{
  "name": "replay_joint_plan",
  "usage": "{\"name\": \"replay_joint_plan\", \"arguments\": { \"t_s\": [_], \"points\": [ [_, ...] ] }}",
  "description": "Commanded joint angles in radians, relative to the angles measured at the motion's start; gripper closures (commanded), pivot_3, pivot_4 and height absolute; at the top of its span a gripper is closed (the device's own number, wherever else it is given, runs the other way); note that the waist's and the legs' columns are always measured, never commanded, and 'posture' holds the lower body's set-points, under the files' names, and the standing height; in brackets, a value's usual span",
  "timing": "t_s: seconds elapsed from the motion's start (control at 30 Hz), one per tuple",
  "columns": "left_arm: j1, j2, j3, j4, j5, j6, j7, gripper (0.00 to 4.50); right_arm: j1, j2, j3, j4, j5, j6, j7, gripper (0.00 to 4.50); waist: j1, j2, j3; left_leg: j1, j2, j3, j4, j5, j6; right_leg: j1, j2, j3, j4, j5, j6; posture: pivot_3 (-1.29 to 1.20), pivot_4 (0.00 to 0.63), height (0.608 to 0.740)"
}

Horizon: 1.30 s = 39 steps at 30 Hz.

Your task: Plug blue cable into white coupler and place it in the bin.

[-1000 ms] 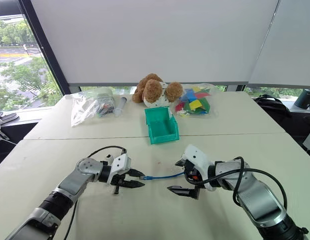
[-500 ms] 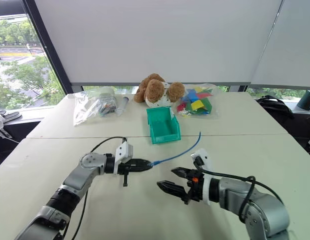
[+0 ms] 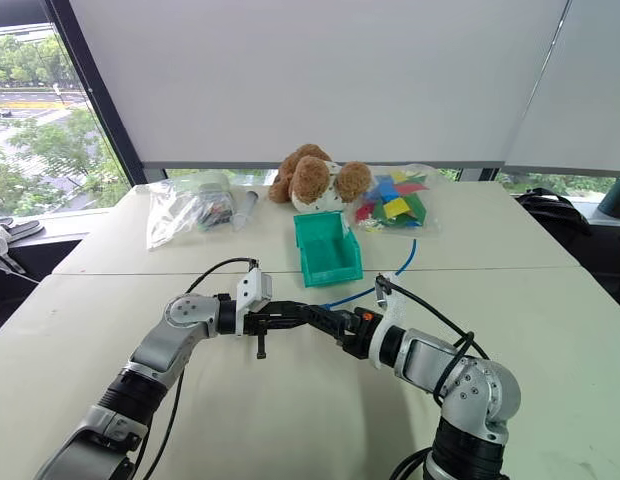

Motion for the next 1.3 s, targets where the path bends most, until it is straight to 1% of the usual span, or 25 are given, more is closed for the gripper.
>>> {"name": "replay_joint_plan", "arguments": {
  "t_s": [0.03,0.07,0.17,0.23,0.33,0.4,0.6,0.67,0.73,0.77,0.8,0.93,0.97,1.0,1.07,1.17,1.3],
  "points": [
    [-0.011,0.0,0.017,-0.043,-0.015,0.004,0.005,4.45,-0.026,0.014,-0.006,0.0,0.044,-0.012,-0.016,0.0,-0.003,0.0,0.0,0.0,0.0,0.0,0.0,0.0,0.0,0.0,0.0,0.0,0.0,0.0,0.0,0.0,0.15,0.74],
    [-0.011,0.0,0.017,-0.044,-0.015,0.004,0.006,4.45,-0.029,0.015,-0.006,0.005,0.049,-0.014,-0.02,0.0,-0.005,0.0,0.0,0.0,0.0,0.0,0.0,0.0,0.0,0.0,0.0,0.0,0.0,0.0,0.0,0.0,0.15,0.74],
    [-0.007,0.0,0.016,-0.048,-0.015,0.005,0.007,4.5,-0.038,0.016,-0.011,0.019,0.065,-0.024,-0.032,0.88,-0.015,0.0,0.0,0.0,0.0,0.0,0.0,0.0,0.0,0.0,0.0,0.0,0.0,0.0,0.0,0.0,0.15,0.74],
    [-0.004,0.001,0.015,-0.052,-0.015,0.006,0.006,4.5,-0.043,0.015,-0.011,0.027,0.073,-0.03,-0.037,1.88,-0.016,0.0,0.0,0.0,0.0,0.0,0.0,0.0,0.0,0.0,0.0,0.0,0.0,0.0,0.0,0.0,0.15,0.74],
    [0.0,0.002,0.013,-0.058,-0.015,0.007,0.006,4.5,-0.047,0.014,-0.011,0.035,0.087,-0.038,-0.044,3.63,-0.017,0.0,0.0,0.0,0.0,0.0,0.0,0.0,0.0,0.0,0.001,0.0,0.0,0.0,0.0,0.0,0.15,0.74],
    [0.005,0.005,0.01,-0.063,-0.014,0.006,0.004,4.5,-0.047,0.017,-0.007,0.039,0.097,-0.046,-0.049,4.48,-0.017,0.0,0.0,0.0,0.0,0.0,0.0,0.0,0.0,0.0,0.001,0.0,0.0,0.0,0.0,0.0,0.15,0.74],
    [0.021,0.016,0.003,-0.074,-0.013,0.012,-0.001,4.5,-0.05,0.021,-0.005,0.05,0.121,-0.059,-0.068,4.48,-0.017,0.0,0.0,0.0,0.0,0.0,0.0,0.0,0.0,0.0,0.001,0.0,0.0,0.0,0.0,0.0,0.15,0.74],
    [0.024,0.023,0.006,-0.079,-0.019,0.039,-0.001,4.5,-0.052,0.02,-0.001,0.051,0.126,-0.059,-0.073,4.48,-0.017,0.0,0.0,0.0,0.0,0.0,0.0,0.0,0.0,0.0,0.001,0.0,0.0,0.0,0.0,0.0,0.15,0.74],
    [0.028,0.036,0.015,-0.09,-0.035,0.085,-0.004,3.47,-0.053,0.019,0.004,0.052,0.133,-0.059,-0.078,4.5,-0.018,0.0,0.0,0.0,0.0,0.0,0.0,0.0,0.0,0.0,0.001,0.0,0.0,0.0,0.0,0.0,0.15,0.74],
    [0.031,0.046,0.021,-0.097,-0.039,0.1,-0.004,3.14,-0.054,0.015,0.008,0.053,0.137,-0.061,-0.079,4.5,-0.018,0.0,0.0,0.0,0.0,0.0,0.0,0.0,0.0,0.0,0.001,0.0,0.0,0.0,0.0,0.0,0.15,0.74],
    [0.033,0.053,0.024,-0.102,-0.04,0.11,-0.004,2.7,-0.054,0.012,0.012,0.054,0.143,-0.063,-0.081,4.5,-0.019,0.0,0.0,0.0,0.001,0.0,0.0,0.0,0.0,-0.001,0.001,0.0,0.0,0.0,0.0,0.0,0.15,0.74],
    [0.051,0.097,0.076,-0.124,-0.049,0.128,0.032,0.62,-0.064,-0.013,0.031,0.065,0.154,-0.073,-0.077,4.5,-0.019,0.0,0.0,0.0,0.001,0.0,-0.001,0.0,0.0,-0.001,0.001,0.0,0.0,0.0,0.0,0.0,0.15,0.74],
    [0.056,0.105,0.084,-0.13,-0.053,0.134,0.034,0.18,-0.065,-0.018,0.034,0.067,0.157,-0.074,-0.077,4.5,-0.019,0.0,0.0,0.0,0.001,0.0,-0.001,0.0,0.0,-0.001,0.001,0.0,0.0,0.0,0.0,0.0,0.15,0.74],
    [0.066,0.116,0.098,-0.139,-0.057,0.14,0.04,0.08,-0.064,-0.035,0.053,0.068,0.153,-0.077,-0.068,4.5,-0.019,0.0,0.0,0.0,0.001,0.0,-0.001,0.0,0.0,-0.001,0.001,0.0,0.0,0.0,0.0,0.0,0.15,0.74],
    [0.093,0.149,0.126,-0.167,-0.063,0.155,0.05,0.08,-0.051,-0.073,0.107,0.066,0.139,-0.089,-0.049,4.5,-0.02,0.0,0.0,0.0,0.001,0.0,-0.001,0.0,0.0,-0.001,0.001,0.0,0.0,0.0,0.0,0.0,0.15,0.74],
    [0.134,0.202,0.175,-0.207,-0.069,0.172,0.071,0.08,-0.04,-0.1,0.154,0.074,0.137,-0.113,-0.035,4.5,-0.022,0.0,0.0,0.0,0.001,0.0,-0.001,0.0,0.0,-0.002,0.001,0.0,0.0,0.0,0.0,0.0,0.15,0.74],
    [0.185,0.264,0.256,-0.235,-0.056,0.188,0.141,0.08,-0.043,-0.138,0.219,0.087,0.123,-0.157,-0.009,4.5,-0.021,0.0,0.0,0.0,0.001,0.0,-0.001,0.0,0.0,-0.002,0.001,0.0,0.0,0.0,0.0,0.0,0.15,0.74]
  ]
}}
